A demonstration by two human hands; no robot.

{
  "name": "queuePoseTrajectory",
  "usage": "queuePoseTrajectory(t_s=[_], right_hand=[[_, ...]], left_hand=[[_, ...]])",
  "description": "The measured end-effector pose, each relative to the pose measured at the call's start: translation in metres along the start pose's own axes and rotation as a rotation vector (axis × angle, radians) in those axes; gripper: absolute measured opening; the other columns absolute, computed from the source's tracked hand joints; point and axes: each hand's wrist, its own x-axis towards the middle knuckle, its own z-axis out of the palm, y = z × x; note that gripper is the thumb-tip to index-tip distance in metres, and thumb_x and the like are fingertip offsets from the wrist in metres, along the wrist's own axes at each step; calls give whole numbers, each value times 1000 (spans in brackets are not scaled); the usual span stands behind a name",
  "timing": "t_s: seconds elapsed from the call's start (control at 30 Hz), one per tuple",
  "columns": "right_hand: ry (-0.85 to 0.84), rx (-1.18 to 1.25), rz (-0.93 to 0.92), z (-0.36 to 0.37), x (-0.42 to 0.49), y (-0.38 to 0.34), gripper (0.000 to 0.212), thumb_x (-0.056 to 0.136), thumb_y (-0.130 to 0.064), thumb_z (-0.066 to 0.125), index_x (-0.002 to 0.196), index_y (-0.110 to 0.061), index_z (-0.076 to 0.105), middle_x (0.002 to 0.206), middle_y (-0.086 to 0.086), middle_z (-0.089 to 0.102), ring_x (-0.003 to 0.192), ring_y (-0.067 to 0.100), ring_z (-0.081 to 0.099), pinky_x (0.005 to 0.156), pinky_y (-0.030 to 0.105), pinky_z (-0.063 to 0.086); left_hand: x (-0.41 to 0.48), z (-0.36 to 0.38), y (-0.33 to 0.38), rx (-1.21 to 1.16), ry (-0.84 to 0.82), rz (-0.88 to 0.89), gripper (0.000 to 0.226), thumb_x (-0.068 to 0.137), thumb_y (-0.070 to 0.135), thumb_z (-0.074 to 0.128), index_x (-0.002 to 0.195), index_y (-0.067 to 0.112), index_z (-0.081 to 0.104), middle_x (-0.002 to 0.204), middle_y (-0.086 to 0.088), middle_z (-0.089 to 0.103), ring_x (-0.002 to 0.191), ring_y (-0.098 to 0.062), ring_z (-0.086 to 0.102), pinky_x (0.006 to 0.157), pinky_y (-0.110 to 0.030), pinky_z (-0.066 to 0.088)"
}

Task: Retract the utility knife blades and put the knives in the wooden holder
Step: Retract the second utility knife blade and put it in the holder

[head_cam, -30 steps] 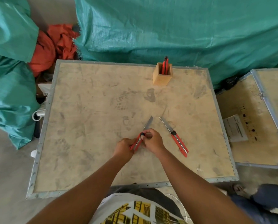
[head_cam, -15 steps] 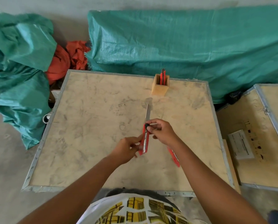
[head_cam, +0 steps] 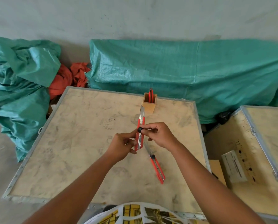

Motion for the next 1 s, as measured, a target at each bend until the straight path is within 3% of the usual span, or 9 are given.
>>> queuePoseTrajectory(t_s=[0.13, 0.3, 0.4, 0.5, 0.63, 0.83, 1.0], right_hand=[[8, -97, -57, -5, 2, -3, 29, 90, -17, 73, 118, -22, 75, 117, 0, 75, 95, 12, 71, 65, 20, 59], [-40, -223, -151, -8, 5, -13, 27, 86, -13, 77, 112, -19, 78, 113, -2, 73, 100, 12, 68, 86, 28, 59], [-61, -257, -164, -6, 5, -17, 24, 84, -13, 79, 107, -19, 80, 122, -4, 67, 109, 11, 64, 81, 23, 56], [-37, -246, -160, -3, 4, -18, 24, 84, -13, 79, 108, -20, 79, 128, -4, 65, 113, 11, 62, 79, 28, 60], [-24, -271, -201, -1, 2, -19, 30, 87, -15, 77, 114, -28, 75, 125, -9, 65, 103, 8, 63, 73, 20, 53], [66, -229, -212, -2, 1, -21, 21, 80, -20, 83, 99, -22, 73, 112, -6, 66, 95, 12, 63, 73, 28, 59], [26, -237, -217, -6, 5, -22, 32, 84, -22, 79, 115, -28, 73, 119, -10, 65, 97, 10, 63, 75, 25, 56]], left_hand=[[6, -1, 8, 5, 8, 15, 48, 92, -8, 57, 128, 22, 65, 104, 2, 74, 84, -25, 72, 65, -40, 65], [17, -7, 12, -29, 27, 31, 47, 92, -9, 58, 128, 21, 64, 107, -1, 75, 82, -19, 75, 68, -45, 65], [21, -13, 17, -64, 15, 39, 47, 92, -10, 58, 128, 19, 63, 106, -2, 76, 82, -17, 76, 66, -41, 65], [24, -16, 19, -81, 0, 27, 45, 91, -10, 59, 129, 15, 63, 110, -4, 75, 86, -19, 76, 67, -41, 65], [26, -16, 21, -84, -7, 18, 46, 92, -8, 60, 131, 17, 62, 110, -1, 76, 90, -21, 76, 71, -44, 65], [29, -15, 27, -99, -40, 26, 46, 91, -6, 61, 131, 19, 62, 110, 0, 76, 88, -21, 76, 70, -41, 65], [32, -16, 32, -113, -33, 36, 47, 91, -7, 60, 132, 17, 61, 111, 0, 76, 89, -22, 76, 69, -38, 65]])
